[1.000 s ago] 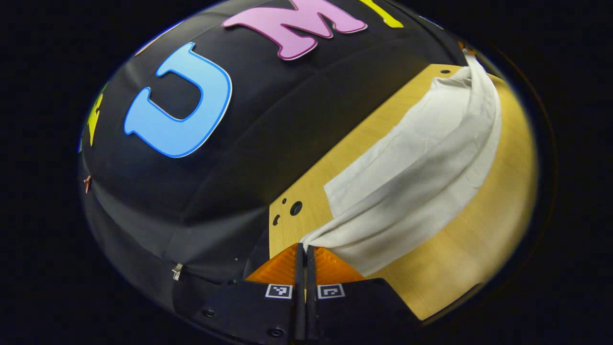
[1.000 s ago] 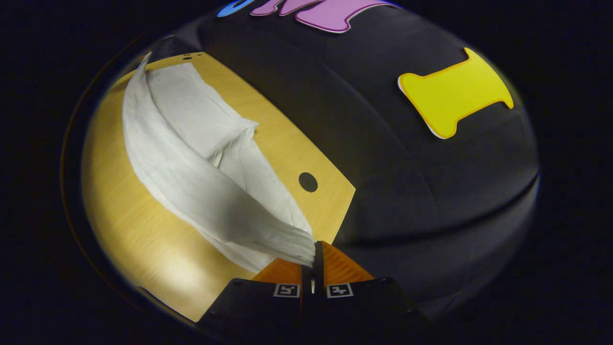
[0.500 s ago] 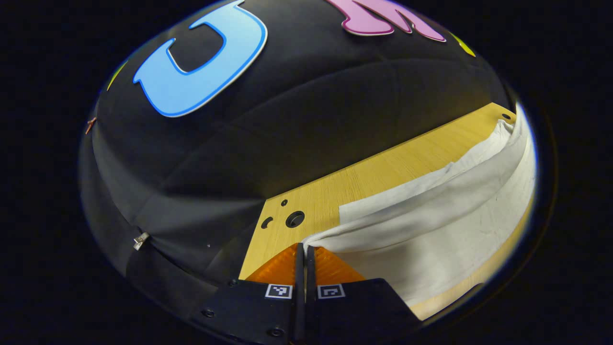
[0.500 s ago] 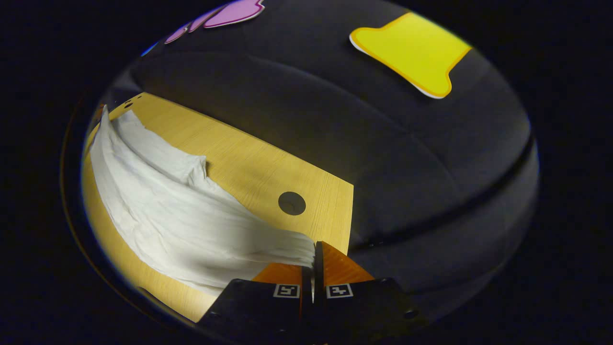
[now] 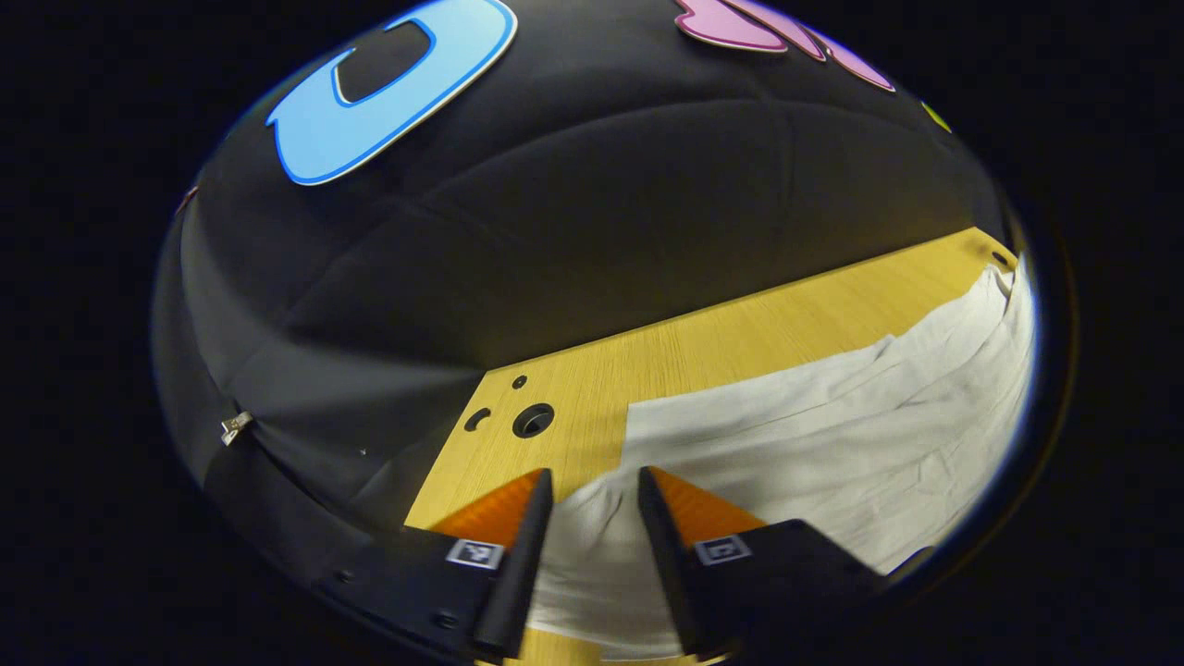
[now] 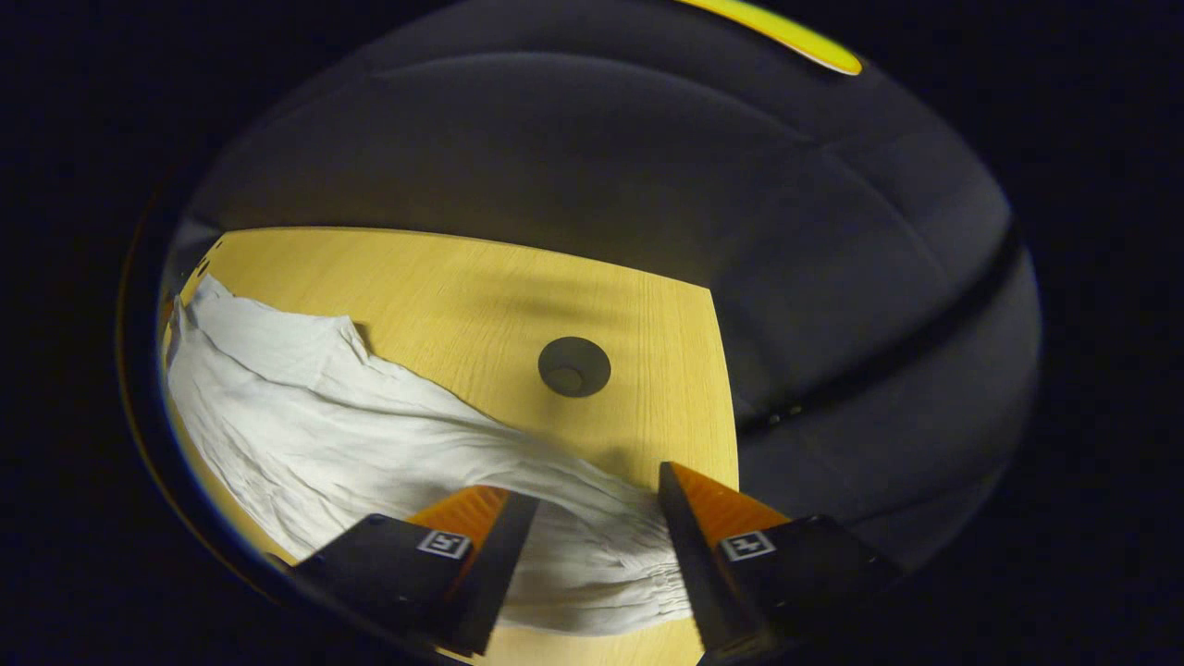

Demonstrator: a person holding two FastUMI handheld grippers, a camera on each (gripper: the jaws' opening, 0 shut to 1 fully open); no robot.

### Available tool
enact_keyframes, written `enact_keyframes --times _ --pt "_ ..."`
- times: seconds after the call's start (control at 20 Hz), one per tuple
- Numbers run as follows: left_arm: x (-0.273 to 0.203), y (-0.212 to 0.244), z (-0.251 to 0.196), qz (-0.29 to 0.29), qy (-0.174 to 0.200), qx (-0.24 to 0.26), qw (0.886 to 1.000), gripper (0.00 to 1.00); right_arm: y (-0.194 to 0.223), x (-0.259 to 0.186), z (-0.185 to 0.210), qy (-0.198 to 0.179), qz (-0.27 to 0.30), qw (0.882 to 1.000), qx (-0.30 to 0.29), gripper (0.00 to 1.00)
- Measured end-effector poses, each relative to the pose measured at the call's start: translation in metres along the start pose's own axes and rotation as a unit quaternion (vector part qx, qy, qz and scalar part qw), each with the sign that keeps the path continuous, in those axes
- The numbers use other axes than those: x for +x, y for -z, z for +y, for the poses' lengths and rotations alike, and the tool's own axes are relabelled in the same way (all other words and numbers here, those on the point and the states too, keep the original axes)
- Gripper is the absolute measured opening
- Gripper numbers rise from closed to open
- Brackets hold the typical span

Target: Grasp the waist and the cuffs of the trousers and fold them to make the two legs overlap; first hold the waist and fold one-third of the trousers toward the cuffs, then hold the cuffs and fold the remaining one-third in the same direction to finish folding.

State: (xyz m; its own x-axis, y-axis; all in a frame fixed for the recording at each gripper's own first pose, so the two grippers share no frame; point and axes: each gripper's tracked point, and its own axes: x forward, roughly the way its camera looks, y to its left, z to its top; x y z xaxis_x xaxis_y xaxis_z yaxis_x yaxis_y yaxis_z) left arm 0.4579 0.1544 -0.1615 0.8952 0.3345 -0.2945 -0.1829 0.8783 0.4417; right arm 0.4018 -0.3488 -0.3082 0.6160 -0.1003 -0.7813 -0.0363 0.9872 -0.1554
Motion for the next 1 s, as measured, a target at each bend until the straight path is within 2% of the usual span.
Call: enact_keyframes --times 0.05,0.1,0.2,0.4,0.55,0.7,0.8,0.9,1.0 --pt "-0.005 -0.005 0.004 -0.006 -0.006 0.000 1.000 0.66 -0.001 -0.005 -0.004 0.005 -0.007 1.000 0.011 0.97" --pt "-0.012 -0.010 0.006 -0.014 -0.008 -0.004 1.000 0.82 -0.001 -0.009 -0.006 0.009 -0.017 1.000 0.022 0.99" --pt "-0.025 -0.017 0.006 -0.025 -0.002 -0.015 1.000 0.97 0.000 -0.023 -0.014 0.010 -0.026 0.999 0.037 0.98" --pt "-0.066 -0.028 0.017 -0.047 0.003 -0.043 0.998 0.97 0.019 -0.061 -0.035 0.028 -0.033 0.999 0.027 0.98" --pt "-0.102 -0.028 0.021 -0.061 0.011 -0.064 0.996 0.97 0.037 -0.069 -0.035 0.036 -0.044 0.995 0.078 0.98" --pt "-0.139 -0.029 0.020 -0.064 0.011 -0.056 0.996 0.97 0.068 -0.059 -0.025 0.036 -0.024 0.990 0.133 0.98" --pt "-0.162 -0.035 0.007 -0.077 0.021 -0.057 0.995 0.97 0.071 -0.054 -0.028 0.048 -0.041 0.979 0.193 0.98" --pt "-0.183 -0.038 -0.009 -0.083 0.036 -0.066 0.994 0.97 0.074 -0.050 -0.034 0.061 -0.054 0.962 0.260 0.98" --pt "-0.203 -0.039 -0.025 -0.088 0.049 -0.064 0.993 0.97 0.079 -0.045 -0.042 0.078 -0.055 0.949 0.302 0.99"
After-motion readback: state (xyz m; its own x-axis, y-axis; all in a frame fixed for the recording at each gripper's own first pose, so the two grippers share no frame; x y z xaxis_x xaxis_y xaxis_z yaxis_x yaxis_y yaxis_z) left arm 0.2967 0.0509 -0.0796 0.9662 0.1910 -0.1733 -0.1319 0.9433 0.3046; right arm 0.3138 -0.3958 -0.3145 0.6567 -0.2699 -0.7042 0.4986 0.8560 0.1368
